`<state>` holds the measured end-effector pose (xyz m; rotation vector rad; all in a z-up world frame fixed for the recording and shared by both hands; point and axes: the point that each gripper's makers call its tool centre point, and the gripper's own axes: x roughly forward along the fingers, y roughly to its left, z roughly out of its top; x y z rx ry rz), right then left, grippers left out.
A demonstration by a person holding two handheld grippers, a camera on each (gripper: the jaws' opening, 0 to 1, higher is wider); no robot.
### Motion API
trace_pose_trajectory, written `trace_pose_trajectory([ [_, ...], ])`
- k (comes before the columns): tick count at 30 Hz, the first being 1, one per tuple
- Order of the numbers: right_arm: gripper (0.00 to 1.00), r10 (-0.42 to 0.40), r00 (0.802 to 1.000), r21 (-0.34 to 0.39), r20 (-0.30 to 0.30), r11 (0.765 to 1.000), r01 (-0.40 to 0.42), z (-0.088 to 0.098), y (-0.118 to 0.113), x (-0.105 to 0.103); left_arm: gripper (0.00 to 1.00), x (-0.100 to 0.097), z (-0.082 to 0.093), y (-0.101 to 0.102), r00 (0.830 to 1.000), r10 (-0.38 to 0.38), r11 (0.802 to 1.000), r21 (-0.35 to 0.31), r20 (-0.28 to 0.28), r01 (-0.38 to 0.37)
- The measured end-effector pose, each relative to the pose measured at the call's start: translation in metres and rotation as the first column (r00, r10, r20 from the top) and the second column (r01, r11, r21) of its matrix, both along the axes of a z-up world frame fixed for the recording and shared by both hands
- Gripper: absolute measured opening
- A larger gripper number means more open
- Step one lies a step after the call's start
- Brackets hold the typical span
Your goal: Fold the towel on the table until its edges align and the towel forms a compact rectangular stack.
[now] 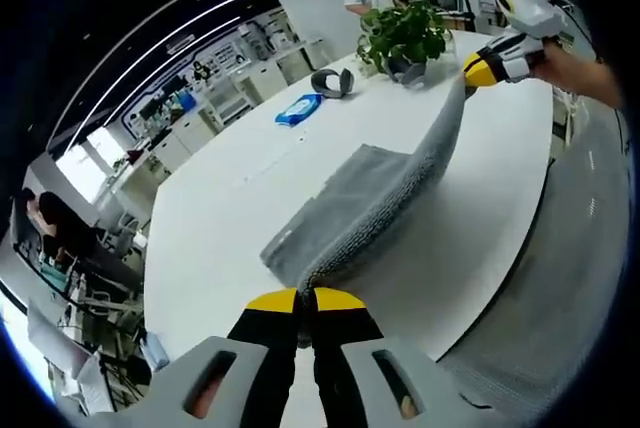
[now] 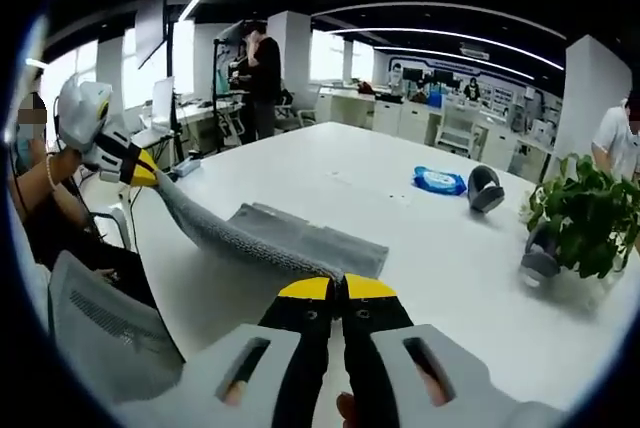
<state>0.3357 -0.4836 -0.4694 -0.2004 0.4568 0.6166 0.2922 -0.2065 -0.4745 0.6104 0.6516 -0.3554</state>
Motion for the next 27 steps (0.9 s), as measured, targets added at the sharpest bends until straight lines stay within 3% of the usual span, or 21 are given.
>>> trace_pose_trajectory([
  [4, 0.00, 0.000, 1.000, 0.007, 0.007, 1.000, 0.000, 0.003, 0.001, 0.000, 0.04, 0.002, 0.001, 0.001, 1.000, 0.001, 1.000, 0.005, -0.008, -0.001],
  [10, 0.00, -0.013, 1.000, 0.033, 0.022, 0.999, 0.012, 0.009, -0.002, 0.002, 0.04, 0.005, 0.014, 0.000, 0.999, 0.010, 1.000, -0.021, 0.037, -0.009],
  [15, 0.00, -0.014, 1.000, 0.030, 0.025, 0.999, 0.013, 0.008, 0.002, 0.014, 0.04, 0.018, 0.011, 0.002, 0.999, 0.031, 0.999, -0.030, 0.040, -0.030],
  [23, 0.01, -0.010, 0.998, -0.017, 0.065, 1.000, 0.011, 0.011, 0.012, 0.059, 0.04, 0.057, 0.007, 0.012, 0.998, 0.041, 0.999, -0.003, 0.055, -0.041],
  [27, 0.01, -0.008, 0.997, -0.050, 0.072, 0.999, 0.012, 0.004, 0.018, 0.081, 0.04, 0.082, -0.008, 0.016, 0.998, 0.048, 0.997, -0.058, 0.030, -0.046],
])
